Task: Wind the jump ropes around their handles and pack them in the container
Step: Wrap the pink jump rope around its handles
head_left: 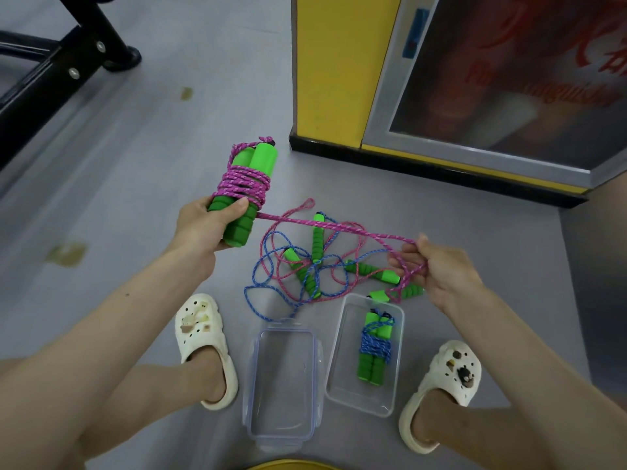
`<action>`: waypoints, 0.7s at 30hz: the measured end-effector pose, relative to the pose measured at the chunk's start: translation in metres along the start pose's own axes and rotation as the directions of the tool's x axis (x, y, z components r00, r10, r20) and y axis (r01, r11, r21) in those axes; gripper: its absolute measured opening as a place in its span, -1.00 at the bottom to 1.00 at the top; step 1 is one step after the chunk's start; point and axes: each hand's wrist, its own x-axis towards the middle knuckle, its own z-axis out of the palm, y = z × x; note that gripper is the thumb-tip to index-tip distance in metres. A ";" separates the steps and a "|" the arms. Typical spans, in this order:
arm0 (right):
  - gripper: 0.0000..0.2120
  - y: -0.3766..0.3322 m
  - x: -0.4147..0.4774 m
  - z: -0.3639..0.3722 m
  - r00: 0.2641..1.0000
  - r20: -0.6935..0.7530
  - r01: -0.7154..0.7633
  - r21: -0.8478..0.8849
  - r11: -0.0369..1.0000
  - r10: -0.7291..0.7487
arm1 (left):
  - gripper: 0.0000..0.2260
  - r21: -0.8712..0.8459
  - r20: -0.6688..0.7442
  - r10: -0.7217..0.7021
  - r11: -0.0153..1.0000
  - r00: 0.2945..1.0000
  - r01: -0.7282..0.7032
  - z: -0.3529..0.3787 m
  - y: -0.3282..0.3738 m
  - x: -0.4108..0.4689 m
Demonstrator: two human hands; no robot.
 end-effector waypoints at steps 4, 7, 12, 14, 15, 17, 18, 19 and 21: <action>-0.70 0.001 0.006 -0.003 0.998 -0.056 -0.027 0.180 0.983 0.038 | -0.75 0.018 0.027 0.024 1.000 0.999 -0.025 0.008 -0.004 -0.006; -0.73 -0.001 0.005 -0.007 0.998 -0.033 -0.048 0.083 0.995 0.051 | -0.82 0.055 0.003 0.103 0.993 0.995 -0.103 0.009 -0.002 -0.007; -0.62 -0.002 0.004 -0.013 0.992 0.082 -0.094 0.037 0.995 0.090 | -0.76 0.037 -0.058 0.103 0.994 0.993 -0.101 -0.001 0.000 0.001; -0.62 -0.004 0.004 -0.016 0.979 0.151 -0.164 0.210 0.964 0.133 | -0.75 0.042 -0.061 0.081 0.996 0.995 -0.079 -0.001 -0.004 0.002; -0.65 -0.005 0.003 -0.017 0.975 0.174 -0.182 0.270 0.945 0.138 | -0.75 0.061 -0.063 0.086 0.995 0.994 -0.083 0.000 -0.006 0.002; -0.77 -0.006 0.003 -0.018 0.975 0.182 -0.168 0.240 0.956 0.125 | -0.75 0.094 -0.077 0.115 0.990 0.990 -0.108 0.001 -0.008 0.003; -0.84 -0.006 0.003 -0.018 0.980 0.162 -0.141 0.162 0.977 0.114 | -0.75 0.104 -0.093 0.133 0.987 0.987 -0.123 0.000 -0.007 0.004; -0.87 -0.006 0.004 -0.017 0.988 0.122 -0.107 0.067 0.992 0.099 | -0.76 0.110 -0.113 0.148 0.985 0.982 -0.135 -0.001 -0.005 0.005; -0.86 -0.006 0.008 -0.020 0.999 -0.005 -0.041 -0.090 0.995 0.041 | -0.76 0.108 -0.155 0.158 0.984 0.975 -0.142 -0.004 0.000 0.008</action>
